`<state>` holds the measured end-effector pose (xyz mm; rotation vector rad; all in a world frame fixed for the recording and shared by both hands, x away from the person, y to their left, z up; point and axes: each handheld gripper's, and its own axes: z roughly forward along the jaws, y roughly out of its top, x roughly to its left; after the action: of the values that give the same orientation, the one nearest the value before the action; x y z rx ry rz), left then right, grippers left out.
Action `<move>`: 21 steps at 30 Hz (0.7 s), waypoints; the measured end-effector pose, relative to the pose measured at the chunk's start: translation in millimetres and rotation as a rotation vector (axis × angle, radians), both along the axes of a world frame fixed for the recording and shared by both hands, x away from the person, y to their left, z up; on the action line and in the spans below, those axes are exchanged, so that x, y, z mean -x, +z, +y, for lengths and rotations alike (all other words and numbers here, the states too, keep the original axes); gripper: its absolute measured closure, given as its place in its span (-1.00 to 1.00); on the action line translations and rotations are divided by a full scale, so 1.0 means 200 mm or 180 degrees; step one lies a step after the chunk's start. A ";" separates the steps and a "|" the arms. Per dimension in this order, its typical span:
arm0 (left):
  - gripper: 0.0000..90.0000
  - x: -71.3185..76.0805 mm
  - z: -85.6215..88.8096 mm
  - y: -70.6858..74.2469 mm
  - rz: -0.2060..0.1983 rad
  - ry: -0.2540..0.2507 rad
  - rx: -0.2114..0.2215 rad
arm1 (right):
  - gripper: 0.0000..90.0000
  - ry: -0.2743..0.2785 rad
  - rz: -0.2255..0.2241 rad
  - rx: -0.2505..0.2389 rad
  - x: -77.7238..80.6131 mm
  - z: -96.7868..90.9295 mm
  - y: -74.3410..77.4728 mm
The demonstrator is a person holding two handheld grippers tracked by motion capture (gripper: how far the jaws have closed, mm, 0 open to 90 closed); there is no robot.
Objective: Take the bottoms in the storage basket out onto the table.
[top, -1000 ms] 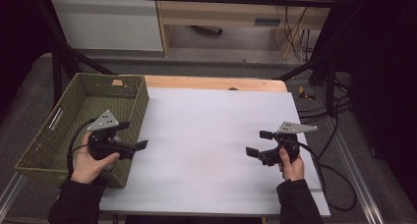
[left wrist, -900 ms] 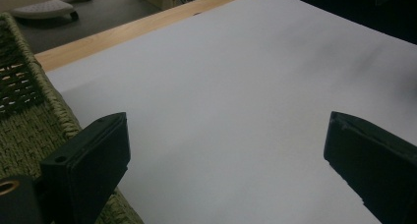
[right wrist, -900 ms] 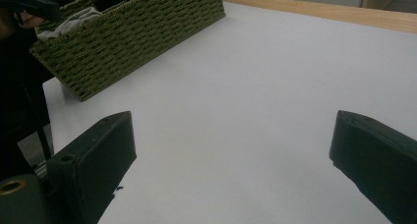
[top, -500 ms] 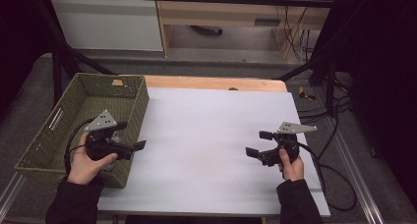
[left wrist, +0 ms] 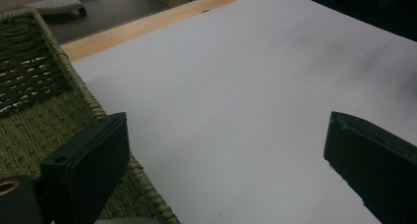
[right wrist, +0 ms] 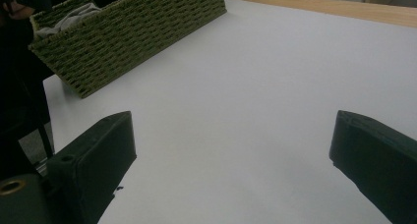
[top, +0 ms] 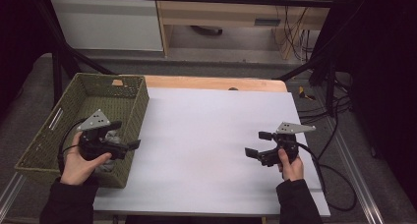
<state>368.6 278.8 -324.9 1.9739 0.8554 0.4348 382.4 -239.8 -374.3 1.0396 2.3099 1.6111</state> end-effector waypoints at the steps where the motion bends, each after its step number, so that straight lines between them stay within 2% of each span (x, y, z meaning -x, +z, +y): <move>1: -0.92 0.00 0.01 0.00 0.0004 0.0010 -0.0011 | -0.91 -0.0005 -0.0005 -0.0005 0.00 0.00 0.00; 14: -0.92 0.02 0.08 0.02 0.0041 0.0112 -0.0038 | -0.91 0.0006 0.0010 0.0003 0.00 0.00 0.00; 21: -0.92 0.02 0.15 0.02 0.0070 0.0251 -0.0064 | -0.91 0.0011 0.0006 0.0000 0.00 -0.01 0.01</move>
<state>364.5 309.7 -320.8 1.9714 0.9488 0.4696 381.8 -240.9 -373.3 1.0381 2.3142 1.6119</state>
